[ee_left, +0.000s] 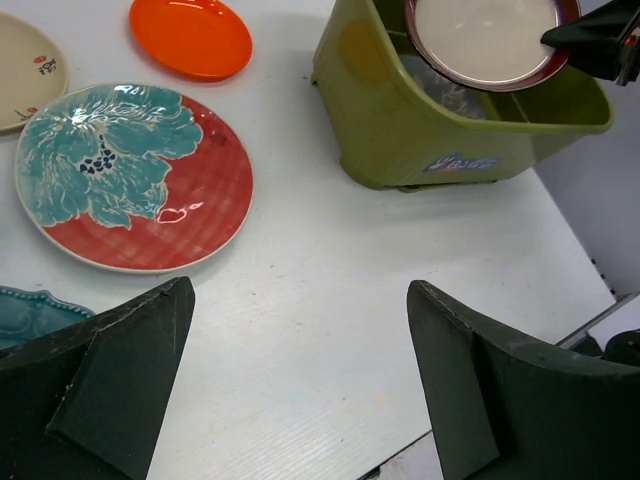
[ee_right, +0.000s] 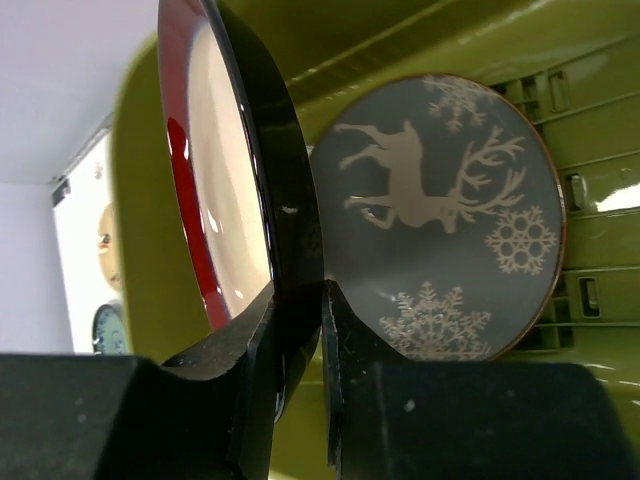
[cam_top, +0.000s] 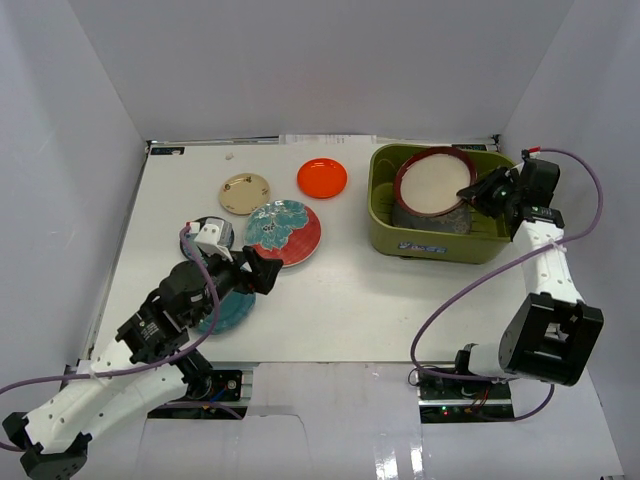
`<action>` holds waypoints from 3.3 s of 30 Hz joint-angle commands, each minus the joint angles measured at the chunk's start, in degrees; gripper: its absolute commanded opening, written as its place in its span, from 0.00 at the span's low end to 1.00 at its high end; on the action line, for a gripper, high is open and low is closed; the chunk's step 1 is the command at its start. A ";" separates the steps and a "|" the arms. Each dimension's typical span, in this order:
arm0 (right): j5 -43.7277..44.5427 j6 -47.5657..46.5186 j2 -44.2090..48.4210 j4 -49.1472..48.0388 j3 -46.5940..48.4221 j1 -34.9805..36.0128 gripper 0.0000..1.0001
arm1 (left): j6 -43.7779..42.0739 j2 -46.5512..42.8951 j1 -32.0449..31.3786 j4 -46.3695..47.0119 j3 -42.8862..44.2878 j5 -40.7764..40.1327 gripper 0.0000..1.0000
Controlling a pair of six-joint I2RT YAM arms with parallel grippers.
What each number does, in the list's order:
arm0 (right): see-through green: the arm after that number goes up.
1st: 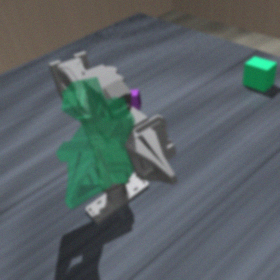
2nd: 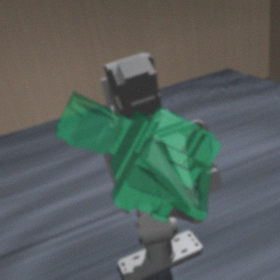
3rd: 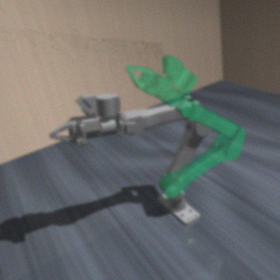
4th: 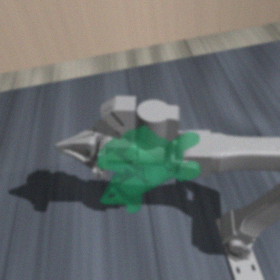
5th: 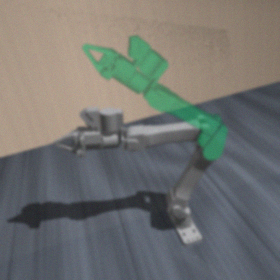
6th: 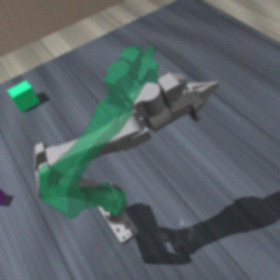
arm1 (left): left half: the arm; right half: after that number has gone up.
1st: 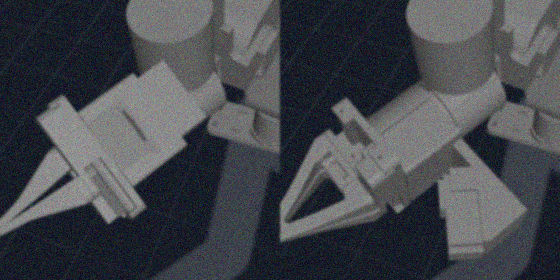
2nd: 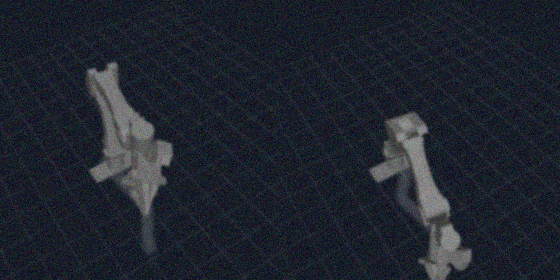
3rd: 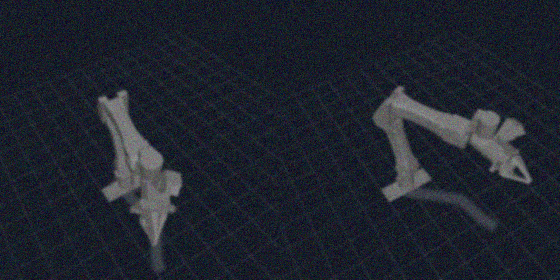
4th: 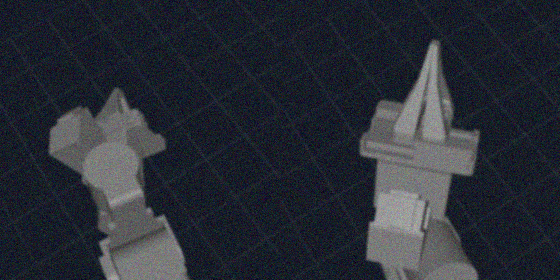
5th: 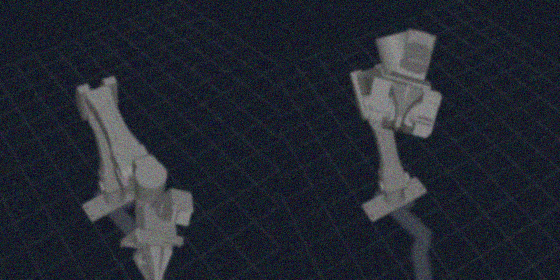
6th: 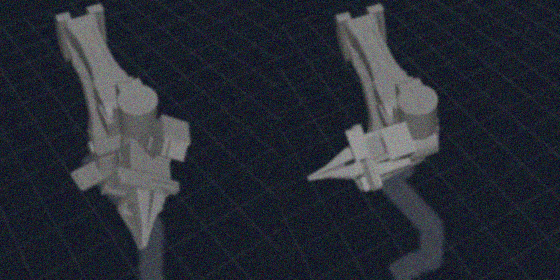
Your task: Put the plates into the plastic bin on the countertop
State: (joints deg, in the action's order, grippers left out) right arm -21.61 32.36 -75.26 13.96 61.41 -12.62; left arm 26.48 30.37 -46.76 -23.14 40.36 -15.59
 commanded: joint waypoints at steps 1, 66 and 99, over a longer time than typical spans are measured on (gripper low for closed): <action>-1.78 0.34 -1.45 -6.75 2.66 0.05 0.08 | -2.84 -0.31 0.27 -1.38 -0.10 -1.54 0.98; 23.36 37.42 -50.24 -66.24 -0.50 78.19 0.46 | -3.01 -2.86 9.49 1.16 -0.81 -4.62 0.98; -0.79 10.88 20.53 -19.76 -11.84 14.15 0.08 | 15.69 2.32 16.00 3.79 -7.12 4.86 0.98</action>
State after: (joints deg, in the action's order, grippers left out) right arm -12.32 43.70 -53.65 -5.48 46.63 10.68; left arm 35.55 31.40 -30.96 -20.08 36.21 -14.79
